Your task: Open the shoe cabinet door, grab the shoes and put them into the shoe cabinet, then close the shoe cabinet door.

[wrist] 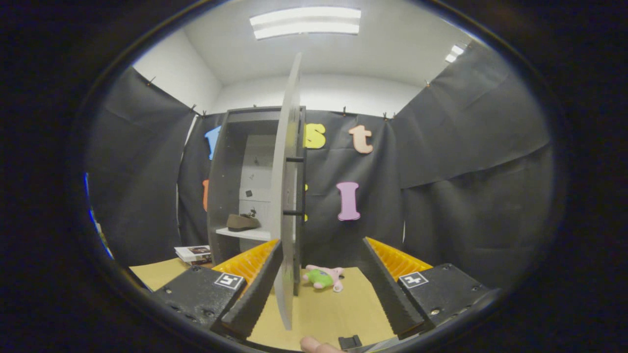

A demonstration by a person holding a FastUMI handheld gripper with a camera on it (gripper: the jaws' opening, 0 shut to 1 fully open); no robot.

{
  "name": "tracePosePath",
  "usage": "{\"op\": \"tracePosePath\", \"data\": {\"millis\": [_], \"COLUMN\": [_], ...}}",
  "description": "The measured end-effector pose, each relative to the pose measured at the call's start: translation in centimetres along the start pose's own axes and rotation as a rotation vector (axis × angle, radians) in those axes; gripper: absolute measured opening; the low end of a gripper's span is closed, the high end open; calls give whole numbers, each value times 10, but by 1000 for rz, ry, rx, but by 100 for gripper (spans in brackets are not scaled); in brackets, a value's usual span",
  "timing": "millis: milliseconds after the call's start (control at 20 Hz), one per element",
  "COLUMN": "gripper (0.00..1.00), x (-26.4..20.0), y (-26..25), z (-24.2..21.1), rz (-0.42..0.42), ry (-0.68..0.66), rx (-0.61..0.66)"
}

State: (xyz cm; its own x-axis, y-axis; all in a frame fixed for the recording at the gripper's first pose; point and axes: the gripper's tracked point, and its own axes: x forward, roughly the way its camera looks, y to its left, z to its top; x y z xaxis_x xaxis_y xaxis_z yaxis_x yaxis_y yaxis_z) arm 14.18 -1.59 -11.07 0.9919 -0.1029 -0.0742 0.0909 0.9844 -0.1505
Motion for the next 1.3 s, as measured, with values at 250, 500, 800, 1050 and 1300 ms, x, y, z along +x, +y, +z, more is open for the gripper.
{"op": "tracePosePath", "data": {"millis": [250, 500, 800, 1050, 1300], "gripper": [100, 100, 100, 100, 100], "x": [-27, -24, -4, 21, 54], "y": [34, 97, 151, 212, 261], "z": [-39, -97, -139, -201, -253], "rz": [-19, 96, 121, 203, 227], "ry": [50, 165, 159, 252, 309], "rx": [45, 6, 56, 45, 15]}}
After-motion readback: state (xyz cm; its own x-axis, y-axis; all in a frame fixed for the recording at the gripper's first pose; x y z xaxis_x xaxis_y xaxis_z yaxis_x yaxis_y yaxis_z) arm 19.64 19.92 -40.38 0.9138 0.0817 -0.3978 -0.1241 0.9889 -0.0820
